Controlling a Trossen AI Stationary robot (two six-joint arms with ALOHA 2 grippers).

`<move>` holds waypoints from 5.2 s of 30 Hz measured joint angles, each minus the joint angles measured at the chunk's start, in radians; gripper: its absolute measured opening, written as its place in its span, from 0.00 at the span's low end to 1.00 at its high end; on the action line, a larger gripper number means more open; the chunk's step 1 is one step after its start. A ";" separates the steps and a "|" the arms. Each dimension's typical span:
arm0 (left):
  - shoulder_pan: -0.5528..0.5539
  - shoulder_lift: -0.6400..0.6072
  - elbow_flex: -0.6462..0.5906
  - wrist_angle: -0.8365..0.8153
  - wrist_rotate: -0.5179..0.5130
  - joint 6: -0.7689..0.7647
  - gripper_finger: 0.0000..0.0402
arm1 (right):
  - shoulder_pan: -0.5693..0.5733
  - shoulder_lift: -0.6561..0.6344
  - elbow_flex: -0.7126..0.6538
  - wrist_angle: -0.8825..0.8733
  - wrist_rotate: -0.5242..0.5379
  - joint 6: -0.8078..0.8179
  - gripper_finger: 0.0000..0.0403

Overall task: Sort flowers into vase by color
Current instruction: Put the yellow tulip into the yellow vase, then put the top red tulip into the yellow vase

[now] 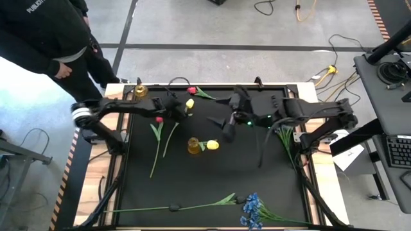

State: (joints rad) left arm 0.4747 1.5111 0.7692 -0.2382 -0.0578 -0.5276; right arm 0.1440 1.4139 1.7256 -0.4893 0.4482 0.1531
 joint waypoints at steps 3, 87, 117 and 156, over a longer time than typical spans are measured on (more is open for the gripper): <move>-0.010 -0.145 0.000 0.012 0.013 0.004 0.00 | -0.007 -0.052 -0.038 -0.024 0.049 0.002 0.82; -0.475 -0.401 0.030 0.040 -0.300 0.117 0.43 | -0.007 -0.136 -0.238 0.022 0.042 0.111 0.81; -0.500 -0.788 0.152 -0.358 -0.291 0.170 0.50 | -0.736 0.174 -0.308 -0.137 -0.578 -0.339 0.81; -0.414 -0.753 0.151 -0.256 -0.376 0.065 0.30 | -0.808 0.613 -0.258 -0.067 -0.502 -0.490 0.04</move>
State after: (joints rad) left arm 0.0608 0.7579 0.9207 -0.4946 -0.4338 -0.4625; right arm -0.6636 2.0269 1.4671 -0.5565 -0.0542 -0.3369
